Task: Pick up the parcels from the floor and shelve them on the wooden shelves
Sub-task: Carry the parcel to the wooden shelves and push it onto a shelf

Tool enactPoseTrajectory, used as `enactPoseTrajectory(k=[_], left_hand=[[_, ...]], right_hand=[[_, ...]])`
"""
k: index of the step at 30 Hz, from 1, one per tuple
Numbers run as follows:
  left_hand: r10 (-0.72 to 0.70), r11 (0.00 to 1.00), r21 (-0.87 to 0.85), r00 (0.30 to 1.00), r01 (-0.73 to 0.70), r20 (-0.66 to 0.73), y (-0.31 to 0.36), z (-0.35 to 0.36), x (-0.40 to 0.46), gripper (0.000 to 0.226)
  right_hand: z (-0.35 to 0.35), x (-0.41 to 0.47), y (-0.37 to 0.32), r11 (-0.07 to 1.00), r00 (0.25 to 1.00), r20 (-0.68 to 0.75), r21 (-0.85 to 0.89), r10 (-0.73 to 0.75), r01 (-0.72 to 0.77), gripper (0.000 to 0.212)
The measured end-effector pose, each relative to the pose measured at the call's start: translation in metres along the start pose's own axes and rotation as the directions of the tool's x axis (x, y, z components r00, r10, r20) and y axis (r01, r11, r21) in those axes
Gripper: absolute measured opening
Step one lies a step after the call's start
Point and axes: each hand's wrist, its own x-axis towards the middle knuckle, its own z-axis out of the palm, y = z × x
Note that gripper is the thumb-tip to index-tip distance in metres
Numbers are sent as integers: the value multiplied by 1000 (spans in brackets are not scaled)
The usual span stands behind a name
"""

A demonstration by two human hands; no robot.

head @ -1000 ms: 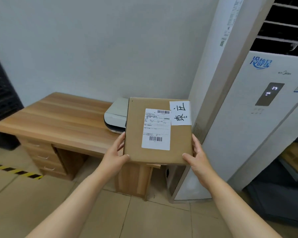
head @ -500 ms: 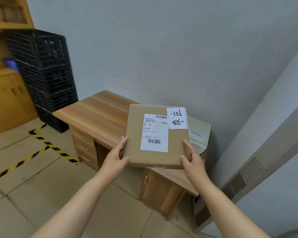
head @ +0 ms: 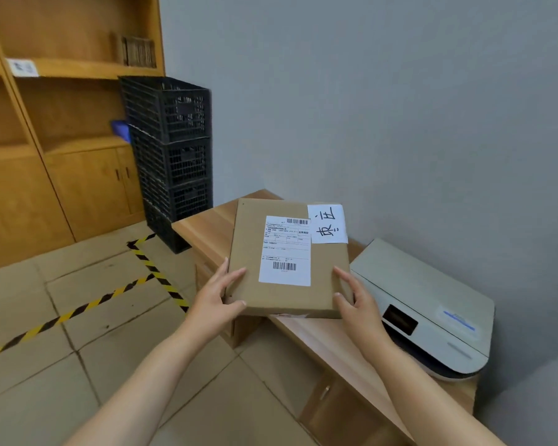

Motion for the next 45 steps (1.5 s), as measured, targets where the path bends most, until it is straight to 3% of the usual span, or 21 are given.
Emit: enactPoseTrajectory(k=[11, 21, 29, 35, 45], left_hand=[[-51, 995, 68, 959, 72, -278, -23, -68, 20, 63], [-73, 985, 100, 870, 139, -488, -26, -106, 71, 62], [-81, 977, 106, 775, 187, -627, -36, -118, 113, 59], [-137, 964, 75, 717, 255, -683, -63, -144, 125, 56], [-117, 962, 85, 671, 261, -732, -102, -270, 156, 57]], right_hand=[[86, 84, -18, 993, 962, 245, 20, -118, 116, 45], [145, 194, -36, 963, 863, 428, 158, -268, 220, 50], [188, 269, -44, 944, 769, 554, 257, -318, 205, 55], [246, 300, -53, 940, 689, 645, 295, -330, 173, 69], [386, 337, -101, 951, 649, 695, 245, -309, 190, 59]])
